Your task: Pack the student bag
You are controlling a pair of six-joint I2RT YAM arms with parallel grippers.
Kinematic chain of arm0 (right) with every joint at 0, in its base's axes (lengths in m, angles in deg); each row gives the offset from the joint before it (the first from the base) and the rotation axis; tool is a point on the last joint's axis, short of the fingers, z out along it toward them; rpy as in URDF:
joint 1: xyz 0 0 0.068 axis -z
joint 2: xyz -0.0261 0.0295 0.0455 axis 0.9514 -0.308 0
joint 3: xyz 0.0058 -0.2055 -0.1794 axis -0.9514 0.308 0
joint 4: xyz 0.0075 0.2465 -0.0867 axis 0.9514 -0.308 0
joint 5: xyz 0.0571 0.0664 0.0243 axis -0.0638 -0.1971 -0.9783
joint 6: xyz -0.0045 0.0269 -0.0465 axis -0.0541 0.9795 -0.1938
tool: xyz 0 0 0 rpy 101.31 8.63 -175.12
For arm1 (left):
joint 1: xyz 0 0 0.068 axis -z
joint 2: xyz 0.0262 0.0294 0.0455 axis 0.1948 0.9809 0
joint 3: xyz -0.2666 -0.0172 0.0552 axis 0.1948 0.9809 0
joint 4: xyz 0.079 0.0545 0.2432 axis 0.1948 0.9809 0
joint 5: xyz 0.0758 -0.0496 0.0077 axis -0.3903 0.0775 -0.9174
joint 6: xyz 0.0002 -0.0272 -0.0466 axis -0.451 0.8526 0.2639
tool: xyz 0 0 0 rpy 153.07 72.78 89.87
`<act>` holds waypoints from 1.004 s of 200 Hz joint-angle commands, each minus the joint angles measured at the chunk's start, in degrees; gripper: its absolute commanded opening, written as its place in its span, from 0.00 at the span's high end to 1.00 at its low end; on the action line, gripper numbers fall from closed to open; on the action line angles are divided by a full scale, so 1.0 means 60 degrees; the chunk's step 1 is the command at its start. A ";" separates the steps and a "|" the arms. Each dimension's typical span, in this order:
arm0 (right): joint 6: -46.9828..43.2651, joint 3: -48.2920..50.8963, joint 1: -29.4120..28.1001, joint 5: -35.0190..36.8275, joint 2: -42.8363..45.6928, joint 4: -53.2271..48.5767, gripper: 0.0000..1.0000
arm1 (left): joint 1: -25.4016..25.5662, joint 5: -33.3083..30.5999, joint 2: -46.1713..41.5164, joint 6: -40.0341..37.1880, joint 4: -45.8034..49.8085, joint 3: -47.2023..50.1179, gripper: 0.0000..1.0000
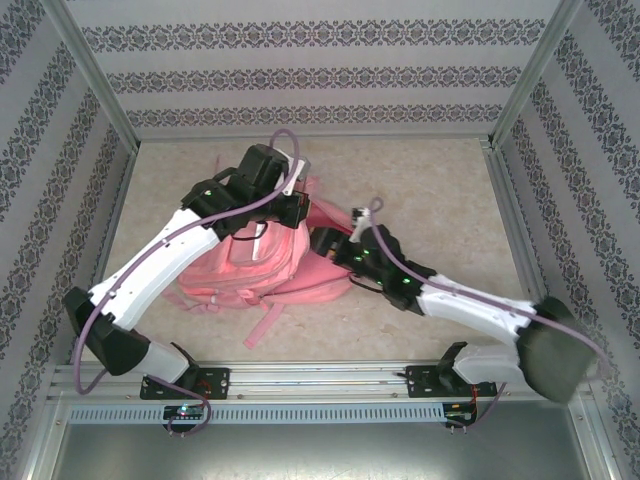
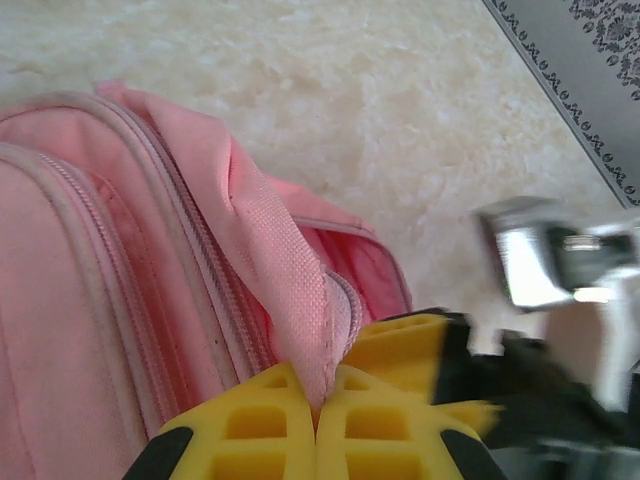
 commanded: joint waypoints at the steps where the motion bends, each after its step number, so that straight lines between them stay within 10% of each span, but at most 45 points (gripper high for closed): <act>1: -0.0827 0.0750 0.0396 0.1107 0.1555 -0.1332 0.27 | 0.0281 0.0466 0.0493 0.0547 -0.1388 0.0334 1.00; 131: -0.2345 0.1437 0.1694 0.0482 0.4919 -0.4601 0.36 | 0.0804 0.2120 0.5980 0.2062 -0.1718 -0.3114 0.94; 167: -0.2574 0.1282 0.1696 0.0537 0.4899 -0.4617 0.37 | 0.0803 0.2662 0.6350 0.2473 -0.1752 -0.3985 0.82; 201: -0.3043 0.1263 0.1690 0.0266 0.5082 -0.4740 0.36 | 0.0732 0.2986 0.5487 0.2445 -0.1841 -0.4025 0.48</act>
